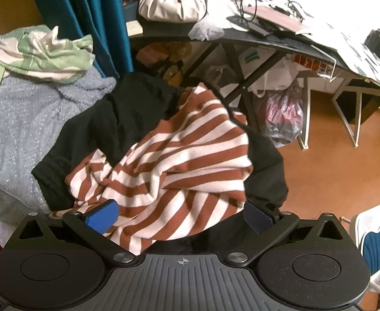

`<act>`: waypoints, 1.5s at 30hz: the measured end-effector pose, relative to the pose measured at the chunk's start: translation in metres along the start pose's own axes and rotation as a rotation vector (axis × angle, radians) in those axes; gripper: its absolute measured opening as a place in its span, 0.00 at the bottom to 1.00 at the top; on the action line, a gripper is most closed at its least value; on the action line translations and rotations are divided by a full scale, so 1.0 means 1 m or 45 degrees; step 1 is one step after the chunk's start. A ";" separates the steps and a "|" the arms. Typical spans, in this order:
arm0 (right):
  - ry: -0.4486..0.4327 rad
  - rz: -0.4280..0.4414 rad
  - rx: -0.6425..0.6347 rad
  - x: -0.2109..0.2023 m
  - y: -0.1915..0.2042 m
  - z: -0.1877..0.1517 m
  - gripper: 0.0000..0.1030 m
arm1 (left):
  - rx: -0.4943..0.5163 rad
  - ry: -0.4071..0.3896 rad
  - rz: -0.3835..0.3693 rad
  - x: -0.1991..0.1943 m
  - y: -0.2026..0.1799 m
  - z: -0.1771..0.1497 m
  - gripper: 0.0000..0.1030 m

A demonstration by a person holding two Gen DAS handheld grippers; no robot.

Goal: Fold clothes

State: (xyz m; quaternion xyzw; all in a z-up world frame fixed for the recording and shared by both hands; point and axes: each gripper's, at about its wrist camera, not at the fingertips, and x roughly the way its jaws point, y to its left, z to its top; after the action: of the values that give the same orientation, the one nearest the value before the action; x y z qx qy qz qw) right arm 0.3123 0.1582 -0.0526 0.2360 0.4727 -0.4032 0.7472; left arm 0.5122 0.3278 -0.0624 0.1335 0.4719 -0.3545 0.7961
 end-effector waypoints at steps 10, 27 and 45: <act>0.052 0.017 0.017 0.010 0.008 -0.007 0.99 | 0.008 0.048 0.040 0.005 0.013 -0.004 0.99; 0.082 0.021 0.040 0.013 0.001 -0.010 0.99 | 0.047 0.072 0.049 0.006 0.009 -0.010 0.99; 0.060 -0.098 0.057 0.060 -0.052 0.018 0.99 | 0.178 0.070 0.050 0.057 -0.019 0.002 0.99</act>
State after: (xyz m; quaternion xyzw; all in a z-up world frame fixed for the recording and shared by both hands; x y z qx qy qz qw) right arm 0.2922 0.0930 -0.0967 0.2437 0.4897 -0.4366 0.7142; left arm 0.5172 0.2882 -0.1070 0.2078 0.4648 -0.3671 0.7785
